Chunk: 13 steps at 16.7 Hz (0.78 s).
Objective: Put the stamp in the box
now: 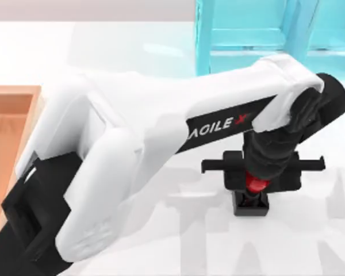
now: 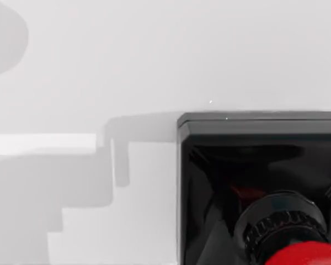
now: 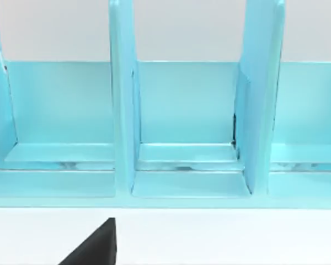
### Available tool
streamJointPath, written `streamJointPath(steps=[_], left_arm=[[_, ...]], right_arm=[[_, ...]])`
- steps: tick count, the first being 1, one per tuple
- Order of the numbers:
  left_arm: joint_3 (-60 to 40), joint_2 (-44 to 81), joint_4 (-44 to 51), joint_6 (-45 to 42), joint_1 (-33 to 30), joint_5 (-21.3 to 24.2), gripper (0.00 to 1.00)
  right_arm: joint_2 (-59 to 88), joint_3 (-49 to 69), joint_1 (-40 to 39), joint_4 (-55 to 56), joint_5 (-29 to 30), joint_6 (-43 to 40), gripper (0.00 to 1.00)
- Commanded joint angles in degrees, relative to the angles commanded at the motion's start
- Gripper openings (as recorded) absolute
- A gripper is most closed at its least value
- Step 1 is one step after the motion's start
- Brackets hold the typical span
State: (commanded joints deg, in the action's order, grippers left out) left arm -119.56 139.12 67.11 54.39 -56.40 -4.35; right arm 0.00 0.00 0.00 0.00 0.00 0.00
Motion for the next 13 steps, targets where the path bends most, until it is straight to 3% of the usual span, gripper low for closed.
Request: streamJointPath(steps=[9,13], left_arm=[[-0.2,0.1,0.2,-0.1,-0.2,0.0,0.0],[-6.8,1.8,6.2,0.1,-0.5,0.0,0.0]], right_arm=[[0.0,0.0,0.0,0.0,0.0,0.0,1.0],[0.0,0.0,0.0,0.0,0.0,0.0,1.0]])
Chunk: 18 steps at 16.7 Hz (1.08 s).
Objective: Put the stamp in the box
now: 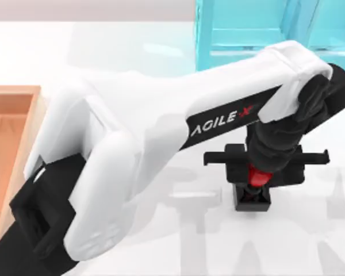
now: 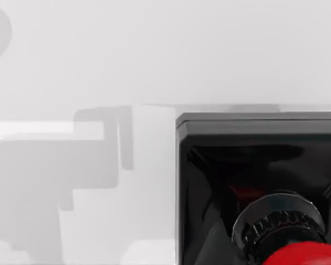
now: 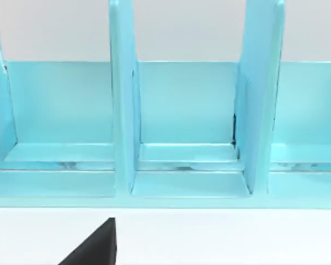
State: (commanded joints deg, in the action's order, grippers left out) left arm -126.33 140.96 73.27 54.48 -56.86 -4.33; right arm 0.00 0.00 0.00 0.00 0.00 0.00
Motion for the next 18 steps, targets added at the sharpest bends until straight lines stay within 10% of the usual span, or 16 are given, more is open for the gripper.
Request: streamJointPath(steps=[9,18], left_arm=[[-27.5,4.6,21.6,0.0,0.1,0.0,0.0],[-24.7,2.3,21.8,-3.8,3.8,0.4,0.0]], right_arm=[[0.0,0.0,0.0,0.0,0.0,0.0,1.0],[0.0,0.0,0.0,0.0,0.0,0.0,1.0]])
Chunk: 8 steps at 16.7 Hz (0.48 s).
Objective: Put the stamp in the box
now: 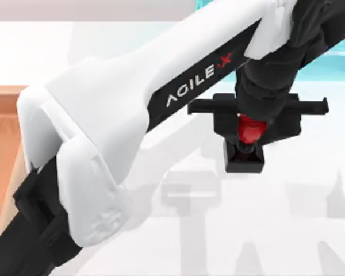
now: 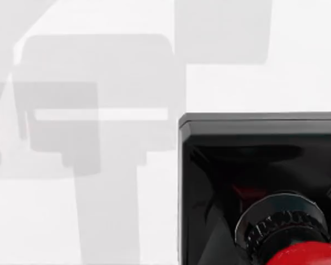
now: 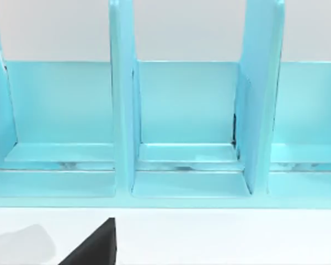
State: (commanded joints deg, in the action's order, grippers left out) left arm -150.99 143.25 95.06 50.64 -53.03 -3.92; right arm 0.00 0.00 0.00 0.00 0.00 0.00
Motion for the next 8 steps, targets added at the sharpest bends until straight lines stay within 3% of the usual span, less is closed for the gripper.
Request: streamJointPath(steps=[4,8], left_arm=[[11.0,-8.0,-2.8,-12.5,12.6,1.2,0.0],[26.9,-20.1,-7.7,-31.6,32.3,3.0,0.0]], right_arm=[[0.0,0.0,0.0,0.0,0.0,0.0,1.0],[0.0,0.0,0.0,0.0,0.0,0.0,1.0]])
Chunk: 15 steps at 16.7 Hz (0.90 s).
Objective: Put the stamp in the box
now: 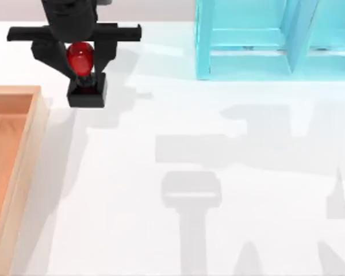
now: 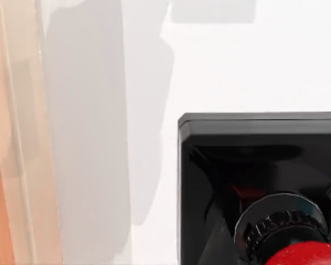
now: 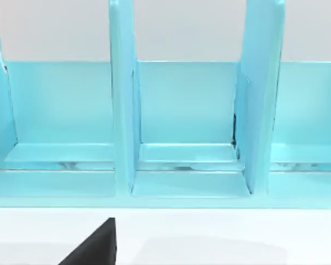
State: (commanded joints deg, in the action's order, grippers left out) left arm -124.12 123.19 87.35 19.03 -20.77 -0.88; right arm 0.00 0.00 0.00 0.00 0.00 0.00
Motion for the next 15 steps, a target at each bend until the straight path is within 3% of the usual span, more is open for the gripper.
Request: streamJointPath(steps=[4,8,11,15], left_arm=[[17.6,-12.8,-5.1,-20.1,20.6,1.9,0.0],[31.0,-22.7,-9.0,-33.7,34.2,3.1,0.0],[34.9,-26.1,-10.3,-37.5,38.0,3.3,0.0],[34.9,-26.0,-10.2,-37.7,37.9,3.2,0.0]], right_arm=[[0.0,0.0,0.0,0.0,0.0,0.0,1.0],[0.0,0.0,0.0,0.0,0.0,0.0,1.0],[0.0,0.0,0.0,0.0,0.0,0.0,1.0],[0.0,0.0,0.0,0.0,0.0,0.0,1.0]])
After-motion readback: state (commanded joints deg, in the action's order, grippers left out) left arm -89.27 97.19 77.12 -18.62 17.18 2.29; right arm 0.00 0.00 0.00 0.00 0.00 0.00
